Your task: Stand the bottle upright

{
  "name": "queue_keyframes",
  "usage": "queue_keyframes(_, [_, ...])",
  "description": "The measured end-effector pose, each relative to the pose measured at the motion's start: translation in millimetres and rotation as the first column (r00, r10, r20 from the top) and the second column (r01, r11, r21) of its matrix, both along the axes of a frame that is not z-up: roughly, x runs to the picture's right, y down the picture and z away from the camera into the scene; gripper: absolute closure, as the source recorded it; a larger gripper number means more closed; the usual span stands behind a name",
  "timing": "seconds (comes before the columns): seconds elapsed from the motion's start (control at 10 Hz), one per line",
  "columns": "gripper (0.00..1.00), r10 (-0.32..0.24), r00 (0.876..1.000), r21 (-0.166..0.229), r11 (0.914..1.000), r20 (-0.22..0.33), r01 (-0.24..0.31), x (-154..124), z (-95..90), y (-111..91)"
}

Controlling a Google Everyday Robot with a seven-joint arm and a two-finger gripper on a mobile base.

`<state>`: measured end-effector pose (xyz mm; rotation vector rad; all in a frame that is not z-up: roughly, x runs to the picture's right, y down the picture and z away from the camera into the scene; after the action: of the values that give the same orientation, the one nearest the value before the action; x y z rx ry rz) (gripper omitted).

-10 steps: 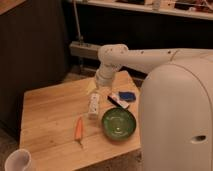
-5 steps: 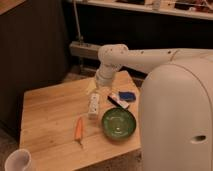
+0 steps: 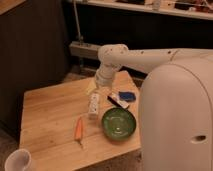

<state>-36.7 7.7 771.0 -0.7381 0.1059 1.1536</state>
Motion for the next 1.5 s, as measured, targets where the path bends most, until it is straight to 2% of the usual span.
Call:
queue_keyframes(0.4, [0.20, -0.001, 1.000, 0.000, 1.0000, -0.001, 0.001, 0, 0.1, 0])
queue_keyframes(0.5, [0.20, -0.012, 1.000, -0.006, 0.9999, -0.016, 0.012, 2, 0.2, -3])
queue_keyframes(0.7, [0.20, -0.064, 0.996, 0.005, 0.9979, -0.063, 0.064, -10, 3.5, -23])
queue_keyframes(0.9, [0.20, -0.080, 0.994, 0.003, 0.9968, -0.081, 0.080, -19, 10.5, -44])
queue_keyframes(1.1, [0.20, -0.049, 0.997, -0.001, 0.9988, -0.065, 0.049, -19, 15.2, -52])
queue_keyframes(1.3, [0.20, -0.025, 0.998, -0.015, 0.9996, -0.058, 0.024, -18, 25.4, -52])
queue_keyframes(1.5, [0.20, -0.026, 0.996, -0.014, 0.9996, -0.082, 0.024, -26, 49.3, -52])
